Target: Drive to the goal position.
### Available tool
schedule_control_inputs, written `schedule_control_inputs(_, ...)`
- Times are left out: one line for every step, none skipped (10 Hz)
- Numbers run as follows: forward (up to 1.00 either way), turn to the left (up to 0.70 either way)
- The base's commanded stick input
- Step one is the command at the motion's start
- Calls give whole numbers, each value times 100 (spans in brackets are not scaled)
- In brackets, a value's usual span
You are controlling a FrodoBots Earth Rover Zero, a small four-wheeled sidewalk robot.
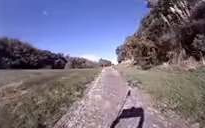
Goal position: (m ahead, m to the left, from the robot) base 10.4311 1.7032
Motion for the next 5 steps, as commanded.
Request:
schedule_control_inputs(100, 1)
schedule_control_inputs(100, 1)
schedule_control_inputs(100, 1)
schedule_control_inputs(100, 1)
schedule_control_inputs(100, 1)
